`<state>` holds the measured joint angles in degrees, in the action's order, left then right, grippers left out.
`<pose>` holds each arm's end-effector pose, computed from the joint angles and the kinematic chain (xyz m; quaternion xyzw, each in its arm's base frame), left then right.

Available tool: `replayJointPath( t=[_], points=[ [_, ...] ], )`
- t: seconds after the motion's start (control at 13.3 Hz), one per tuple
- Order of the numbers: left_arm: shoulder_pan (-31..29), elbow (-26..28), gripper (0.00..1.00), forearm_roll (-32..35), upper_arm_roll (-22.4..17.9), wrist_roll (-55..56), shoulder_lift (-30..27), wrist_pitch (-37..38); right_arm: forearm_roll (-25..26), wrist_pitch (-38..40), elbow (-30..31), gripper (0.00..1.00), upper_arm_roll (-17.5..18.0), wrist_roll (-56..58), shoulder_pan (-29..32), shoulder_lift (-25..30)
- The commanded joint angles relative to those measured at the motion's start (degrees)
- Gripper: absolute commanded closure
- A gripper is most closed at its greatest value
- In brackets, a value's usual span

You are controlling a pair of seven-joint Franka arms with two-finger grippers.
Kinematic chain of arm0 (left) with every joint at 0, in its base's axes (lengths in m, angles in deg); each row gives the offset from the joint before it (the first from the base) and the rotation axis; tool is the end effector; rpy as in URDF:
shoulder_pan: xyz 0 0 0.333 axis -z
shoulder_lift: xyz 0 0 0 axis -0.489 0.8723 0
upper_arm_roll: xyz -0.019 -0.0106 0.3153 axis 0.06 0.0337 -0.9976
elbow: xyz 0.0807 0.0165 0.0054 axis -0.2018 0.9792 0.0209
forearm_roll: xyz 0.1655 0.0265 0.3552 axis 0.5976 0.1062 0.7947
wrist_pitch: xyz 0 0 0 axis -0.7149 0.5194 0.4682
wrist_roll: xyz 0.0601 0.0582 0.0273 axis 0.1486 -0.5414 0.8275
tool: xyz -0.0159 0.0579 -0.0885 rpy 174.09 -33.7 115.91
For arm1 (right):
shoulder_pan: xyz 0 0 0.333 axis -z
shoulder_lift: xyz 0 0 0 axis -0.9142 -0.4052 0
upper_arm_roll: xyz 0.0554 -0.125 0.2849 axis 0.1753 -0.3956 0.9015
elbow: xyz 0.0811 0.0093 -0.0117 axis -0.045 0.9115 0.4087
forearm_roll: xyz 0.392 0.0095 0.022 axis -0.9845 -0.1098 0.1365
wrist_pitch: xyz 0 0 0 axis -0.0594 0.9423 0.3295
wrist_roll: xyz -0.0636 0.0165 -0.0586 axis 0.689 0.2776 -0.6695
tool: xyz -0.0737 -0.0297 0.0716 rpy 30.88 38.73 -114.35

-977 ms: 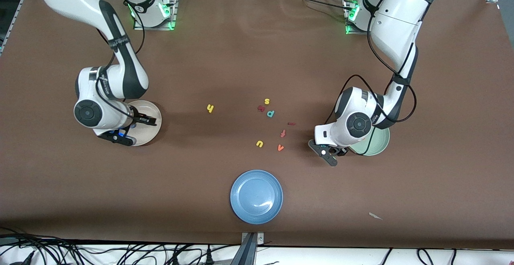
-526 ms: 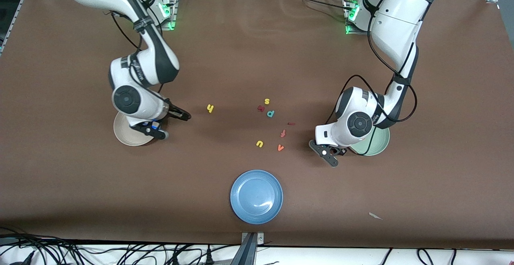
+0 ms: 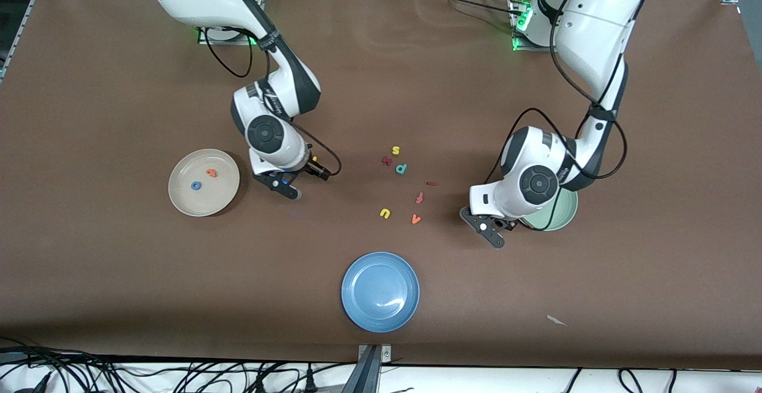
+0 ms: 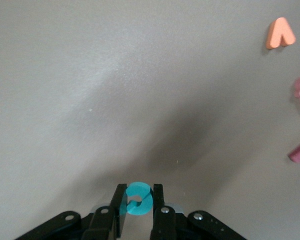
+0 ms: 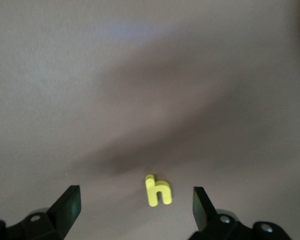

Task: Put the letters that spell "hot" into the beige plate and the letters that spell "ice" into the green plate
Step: 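Release the t and reach the yellow h while the left gripper drops c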

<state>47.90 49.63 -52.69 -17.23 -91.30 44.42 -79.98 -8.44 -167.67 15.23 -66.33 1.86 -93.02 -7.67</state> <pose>0.6515 -0.2270 0.2150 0.9312 -0.3609 -0.0398 0.0335 0.5413 0.3295 0.2043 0.9659 -0.2471 -0.0761 0.0132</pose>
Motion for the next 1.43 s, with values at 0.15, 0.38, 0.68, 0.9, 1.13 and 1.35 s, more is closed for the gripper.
replayJointPath(
  t=[0.15, 0.38, 0.68, 0.9, 1.13, 1.35],
  points=[
    [-3.93, 0.30, 0.88, 6.03, -2.63, -4.54, -3.38, 6.72, -0.89, -4.86, 5.40, 0.02, -0.21, -1.01, -0.41, 0.70],
    [-4.03, 4.86, 0.88, 5.86, -3.88, -6.66, -3.29, 5.76, -0.89, -9.10, 8.23, 0.05, -0.21, -1.01, -0.41, 1.14],
    [-3.94, 7.60, 0.76, 4.89, -3.35, -6.14, -4.52, 5.05, -0.89, -8.67, 9.37, 0.28, 0.41, -1.01, -0.41, 2.54],
    [-4.03, 7.61, 0.00, 4.62, -3.44, -5.87, -5.13, 5.58, -0.89, -8.66, 11.13, 0.29, 0.58, -1.01, -0.41, 3.86],
    [-3.94, 6.38, 0.00, 4.54, -3.00, -5.61, -6.63, 7.32, -0.89, -9.10, 11.40, 0.43, 0.58, -1.01, -0.41, 3.95],
    [-3.68, 4.36, 0.00, 4.54, -1.07, -1.41, -7.86, 9.88, -0.89, -9.10, 11.40, 0.54, 0.58, -1.01, -0.41, 3.95]
  ],
)
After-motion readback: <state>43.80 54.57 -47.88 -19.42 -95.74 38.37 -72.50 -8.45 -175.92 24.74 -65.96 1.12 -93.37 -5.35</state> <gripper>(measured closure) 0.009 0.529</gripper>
